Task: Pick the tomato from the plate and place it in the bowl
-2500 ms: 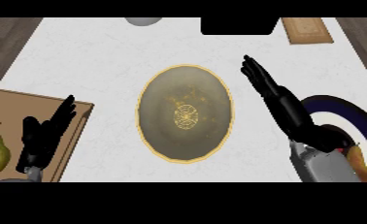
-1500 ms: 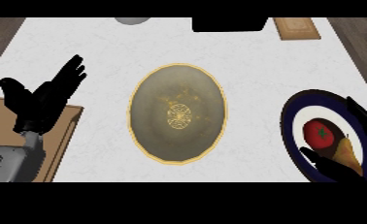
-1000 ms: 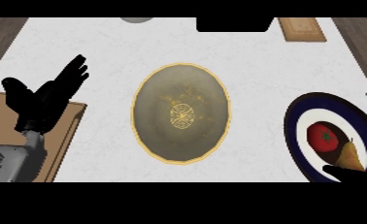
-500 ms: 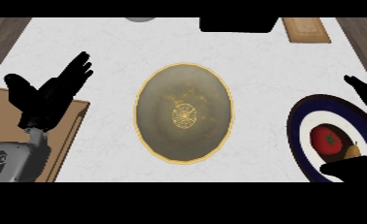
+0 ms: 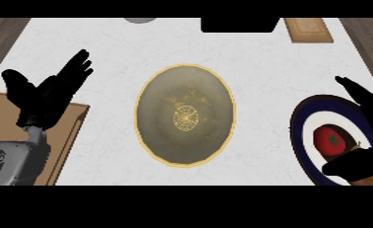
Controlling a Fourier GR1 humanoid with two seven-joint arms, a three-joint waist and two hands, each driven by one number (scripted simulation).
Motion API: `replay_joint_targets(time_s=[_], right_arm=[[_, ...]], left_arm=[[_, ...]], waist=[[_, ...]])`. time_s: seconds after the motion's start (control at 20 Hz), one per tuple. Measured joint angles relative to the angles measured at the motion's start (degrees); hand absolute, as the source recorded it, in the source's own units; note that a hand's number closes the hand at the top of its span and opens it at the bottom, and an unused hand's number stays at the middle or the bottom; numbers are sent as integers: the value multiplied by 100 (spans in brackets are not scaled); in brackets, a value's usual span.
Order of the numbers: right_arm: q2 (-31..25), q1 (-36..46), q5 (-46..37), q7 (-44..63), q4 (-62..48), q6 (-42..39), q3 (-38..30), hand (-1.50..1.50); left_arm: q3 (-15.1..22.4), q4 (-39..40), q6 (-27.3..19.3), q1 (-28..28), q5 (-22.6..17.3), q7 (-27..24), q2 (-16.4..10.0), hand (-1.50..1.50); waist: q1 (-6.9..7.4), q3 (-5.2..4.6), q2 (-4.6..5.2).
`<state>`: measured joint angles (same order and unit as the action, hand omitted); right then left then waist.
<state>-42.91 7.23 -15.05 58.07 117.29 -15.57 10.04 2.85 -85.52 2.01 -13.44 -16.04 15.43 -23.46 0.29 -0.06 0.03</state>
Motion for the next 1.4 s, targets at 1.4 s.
replay_joint_targets(time_s=[1.4], right_arm=[[955,149,-1023,-397,-1433,-707,-162,-150]], left_arm=[[-478,-111,462,262,378,-5,373,0]], waist=[[-18,6,-4]])
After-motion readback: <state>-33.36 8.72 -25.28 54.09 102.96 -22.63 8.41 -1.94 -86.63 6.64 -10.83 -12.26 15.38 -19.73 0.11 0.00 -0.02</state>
